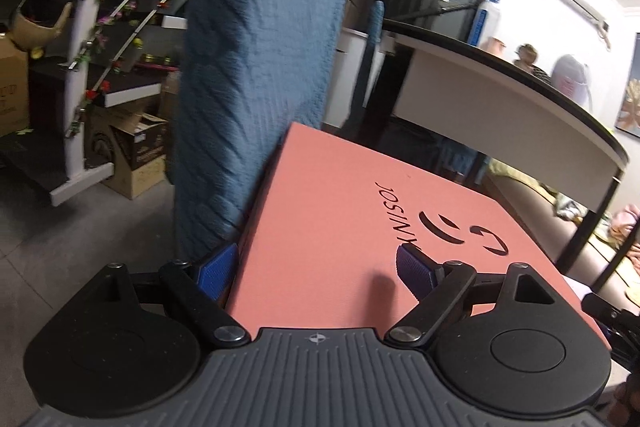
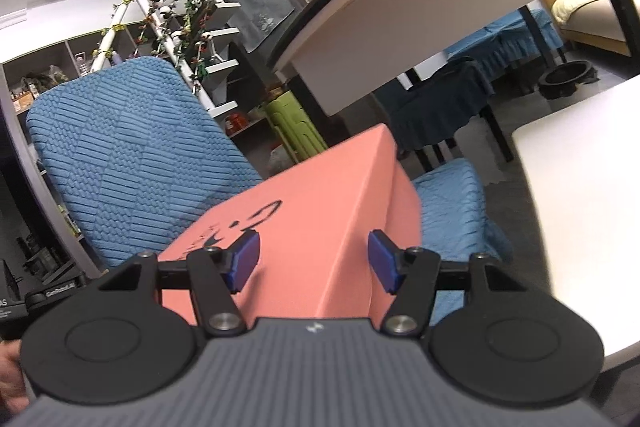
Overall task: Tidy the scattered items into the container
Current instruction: 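Lower the pink lid onto the box opening with both grippers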
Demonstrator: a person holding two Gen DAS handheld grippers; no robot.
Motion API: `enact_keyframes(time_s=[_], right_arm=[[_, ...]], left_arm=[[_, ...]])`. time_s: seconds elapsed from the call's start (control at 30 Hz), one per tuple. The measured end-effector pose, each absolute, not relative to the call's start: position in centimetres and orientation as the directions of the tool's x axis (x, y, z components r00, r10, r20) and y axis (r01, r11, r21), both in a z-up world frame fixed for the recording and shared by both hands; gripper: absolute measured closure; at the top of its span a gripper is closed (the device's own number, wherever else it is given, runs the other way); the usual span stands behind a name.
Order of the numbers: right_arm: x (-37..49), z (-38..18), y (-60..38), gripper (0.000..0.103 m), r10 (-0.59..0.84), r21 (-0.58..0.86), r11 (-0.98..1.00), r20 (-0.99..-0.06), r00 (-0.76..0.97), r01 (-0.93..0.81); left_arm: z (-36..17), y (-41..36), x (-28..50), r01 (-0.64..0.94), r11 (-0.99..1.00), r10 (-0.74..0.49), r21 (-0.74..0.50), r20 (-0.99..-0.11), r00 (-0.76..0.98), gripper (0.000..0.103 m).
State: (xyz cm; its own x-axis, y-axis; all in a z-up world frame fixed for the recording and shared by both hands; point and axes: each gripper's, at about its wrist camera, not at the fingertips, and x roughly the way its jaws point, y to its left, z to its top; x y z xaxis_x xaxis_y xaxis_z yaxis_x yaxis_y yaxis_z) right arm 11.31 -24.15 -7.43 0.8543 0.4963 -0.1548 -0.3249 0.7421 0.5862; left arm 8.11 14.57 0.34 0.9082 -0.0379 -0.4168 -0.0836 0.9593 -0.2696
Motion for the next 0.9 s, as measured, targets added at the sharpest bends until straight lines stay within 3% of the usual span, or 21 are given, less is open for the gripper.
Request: enact_keyframes(time_s=[0.47,0.9], right_arm=[[12.0,-6.8,-23.4,0.042,0.509,0.602,0.722,-0.128,0.851,-0.342],[11.9,-6.2,-23.1,0.042,0.516,0.562,0.739,-0.116,0.849,-0.372]], left_arm=[[0.8,14.8,7.7,-0.087,0.960,-0.031,-0.266,-0.409,0.912,0.015],[-0.2,14.4,8.2,-0.100,0.971,-0.013,-0.218,-0.464,0.886,0.014]])
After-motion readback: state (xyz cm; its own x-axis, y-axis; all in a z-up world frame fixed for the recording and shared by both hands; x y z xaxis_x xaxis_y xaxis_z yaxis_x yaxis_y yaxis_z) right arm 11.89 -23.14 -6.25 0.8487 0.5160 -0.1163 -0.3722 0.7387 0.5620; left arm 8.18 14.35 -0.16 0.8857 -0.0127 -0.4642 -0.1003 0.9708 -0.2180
